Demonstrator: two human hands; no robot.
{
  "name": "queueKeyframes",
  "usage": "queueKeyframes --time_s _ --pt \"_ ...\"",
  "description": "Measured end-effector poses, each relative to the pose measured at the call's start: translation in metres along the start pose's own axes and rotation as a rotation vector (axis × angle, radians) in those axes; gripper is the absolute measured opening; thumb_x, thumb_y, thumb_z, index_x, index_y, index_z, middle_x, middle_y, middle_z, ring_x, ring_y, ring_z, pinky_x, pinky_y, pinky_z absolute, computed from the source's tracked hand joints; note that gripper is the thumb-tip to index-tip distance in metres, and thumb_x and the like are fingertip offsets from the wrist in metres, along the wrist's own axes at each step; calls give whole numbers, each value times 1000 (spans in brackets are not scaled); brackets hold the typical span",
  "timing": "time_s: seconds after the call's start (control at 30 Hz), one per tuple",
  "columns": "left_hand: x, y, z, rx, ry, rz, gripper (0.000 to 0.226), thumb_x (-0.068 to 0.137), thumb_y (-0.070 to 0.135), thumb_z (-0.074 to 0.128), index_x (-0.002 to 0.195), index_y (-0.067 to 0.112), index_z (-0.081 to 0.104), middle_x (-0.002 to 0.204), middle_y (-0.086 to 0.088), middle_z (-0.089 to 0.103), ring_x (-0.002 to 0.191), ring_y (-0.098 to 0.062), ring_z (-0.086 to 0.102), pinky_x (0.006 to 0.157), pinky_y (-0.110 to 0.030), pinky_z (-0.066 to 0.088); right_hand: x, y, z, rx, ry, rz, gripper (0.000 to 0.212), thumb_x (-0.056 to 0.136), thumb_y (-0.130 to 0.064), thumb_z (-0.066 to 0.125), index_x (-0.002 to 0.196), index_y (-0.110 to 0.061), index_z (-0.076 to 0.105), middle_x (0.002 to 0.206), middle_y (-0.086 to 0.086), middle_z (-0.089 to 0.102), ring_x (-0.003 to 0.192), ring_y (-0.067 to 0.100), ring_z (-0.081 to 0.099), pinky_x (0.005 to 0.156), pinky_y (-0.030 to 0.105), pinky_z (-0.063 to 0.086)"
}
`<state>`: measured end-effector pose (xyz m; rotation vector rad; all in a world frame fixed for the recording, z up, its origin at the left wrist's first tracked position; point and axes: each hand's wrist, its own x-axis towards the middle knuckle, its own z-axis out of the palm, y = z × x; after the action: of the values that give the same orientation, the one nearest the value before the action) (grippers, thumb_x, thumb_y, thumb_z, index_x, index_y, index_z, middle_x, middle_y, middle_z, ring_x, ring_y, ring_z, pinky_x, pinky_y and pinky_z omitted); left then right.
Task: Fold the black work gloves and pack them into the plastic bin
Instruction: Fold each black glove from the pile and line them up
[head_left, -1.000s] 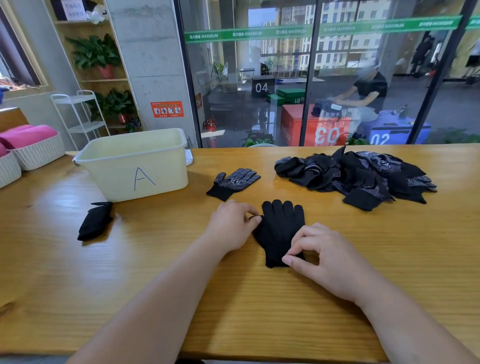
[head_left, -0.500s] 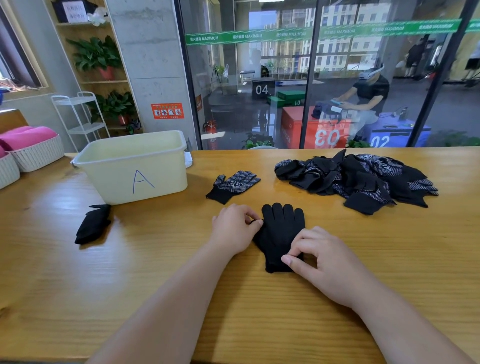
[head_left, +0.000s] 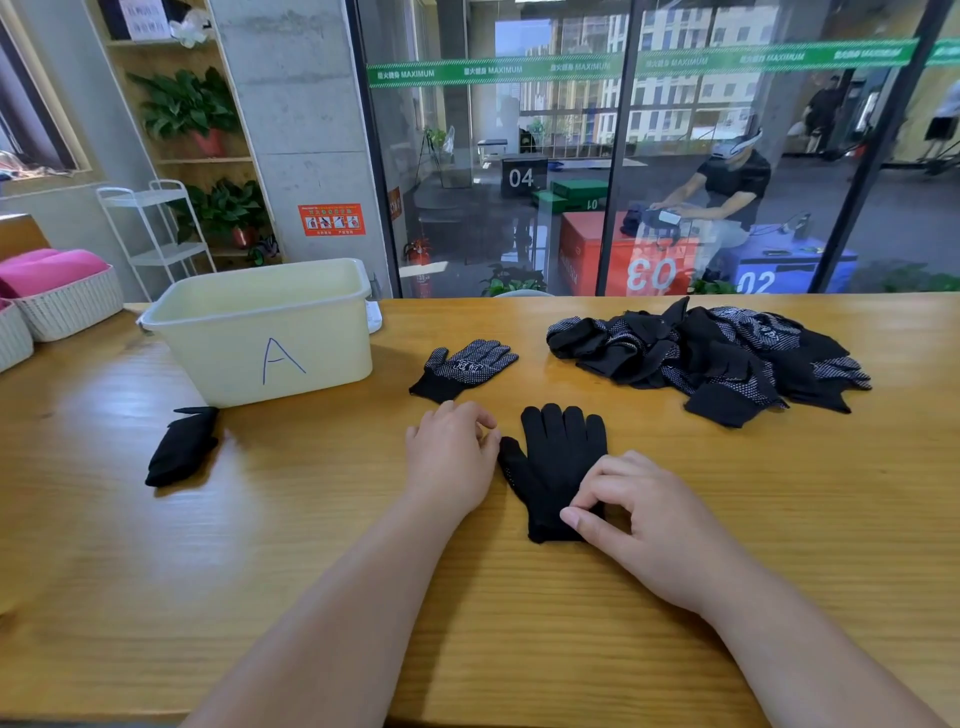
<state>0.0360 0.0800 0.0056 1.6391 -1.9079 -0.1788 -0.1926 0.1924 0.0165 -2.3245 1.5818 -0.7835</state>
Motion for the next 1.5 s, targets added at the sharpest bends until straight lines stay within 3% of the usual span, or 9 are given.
queueKeyframes --time_s 0.1,0.2,0.4,0.5,0.57,0.67,0.83,1.03,1.5 --pt "-5 -1 -3 -49 24 117 23 101 54 61 117 39 70 105 18 56 105 -10 53 94 -36 41 0 0 -1 0 2 -3 20 99 -57 63 90 -43 72 103 -27 62 107 3 53 85 27 46" --pt "-10 -4 -4 61 -83 241 36 98 64 60 125 42 71 121 19 59 118 -10 48 101 -36 38 1 0 -1 -7 3 -3 21 99 -58 61 90 -43 72 104 -26 61 108 3 53 85 28 47" --pt "-10 -3 -2 99 -96 258 33 105 53 58 133 40 69 133 16 62 128 -14 47 106 -37 38 5 -1 -3 -1 40 30 17 100 -57 62 92 -44 70 105 -27 61 109 0 54 88 27 47" --pt "-10 -4 0 95 -99 244 37 103 56 59 134 38 69 133 16 60 130 -15 46 107 -38 39 23 -4 -6 -89 57 82 29 105 -53 54 128 -43 68 137 -31 53 133 -5 45 108 29 46" --pt "-9 -5 1 99 -99 221 42 101 60 60 135 36 69 134 16 60 131 -16 45 108 -39 39 40 -7 -8 -170 -96 146 51 106 -56 49 155 -39 48 165 -23 33 154 4 27 122 37 36" --pt "-9 -5 2 97 -103 196 46 100 62 60 136 35 69 133 15 59 130 -17 44 109 -40 38 61 -7 -3 -292 -346 256 69 107 -63 42 168 -34 24 177 -8 11 163 17 9 130 46 23" --pt "-7 -6 2 73 -81 173 46 99 62 62 137 36 68 132 15 60 128 -17 46 106 -39 40 93 -18 12 -360 -174 287 63 112 -53 32 168 -25 23 178 3 8 164 27 3 131 49 16" --pt "-6 -12 0 -61 48 60 32 105 42 61 134 30 67 127 11 61 122 -17 50 104 -40 47 107 -5 41 -377 -326 297 72 108 -67 15 170 -33 3 178 -1 -9 164 25 -10 133 50 2" --pt "-1 -18 -2 -193 69 15 28 103 39 63 129 31 65 116 17 59 115 -12 52 104 -34 44 130 2 48 -439 -304 366 88 94 -86 5 169 -40 -1 178 -1 -12 163 32 -14 131 56 -3"
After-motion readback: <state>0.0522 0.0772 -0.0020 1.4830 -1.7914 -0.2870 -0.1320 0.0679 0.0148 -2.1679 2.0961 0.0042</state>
